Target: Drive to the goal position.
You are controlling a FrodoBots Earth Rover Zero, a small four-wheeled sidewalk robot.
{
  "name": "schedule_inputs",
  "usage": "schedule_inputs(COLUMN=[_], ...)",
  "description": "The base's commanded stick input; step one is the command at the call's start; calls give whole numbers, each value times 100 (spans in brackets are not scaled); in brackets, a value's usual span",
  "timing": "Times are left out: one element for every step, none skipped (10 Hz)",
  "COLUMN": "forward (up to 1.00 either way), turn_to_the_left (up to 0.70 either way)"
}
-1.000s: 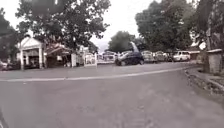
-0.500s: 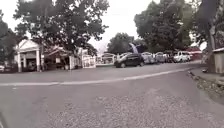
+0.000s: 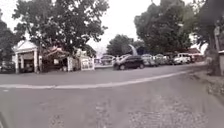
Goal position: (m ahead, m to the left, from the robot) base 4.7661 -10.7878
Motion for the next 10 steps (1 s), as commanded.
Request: schedule_inputs(forward=[70,70,70,70,70,70,70,70,70,70], turn_to_the_left=[0,0,0,0,0,0,0,0,0,0])
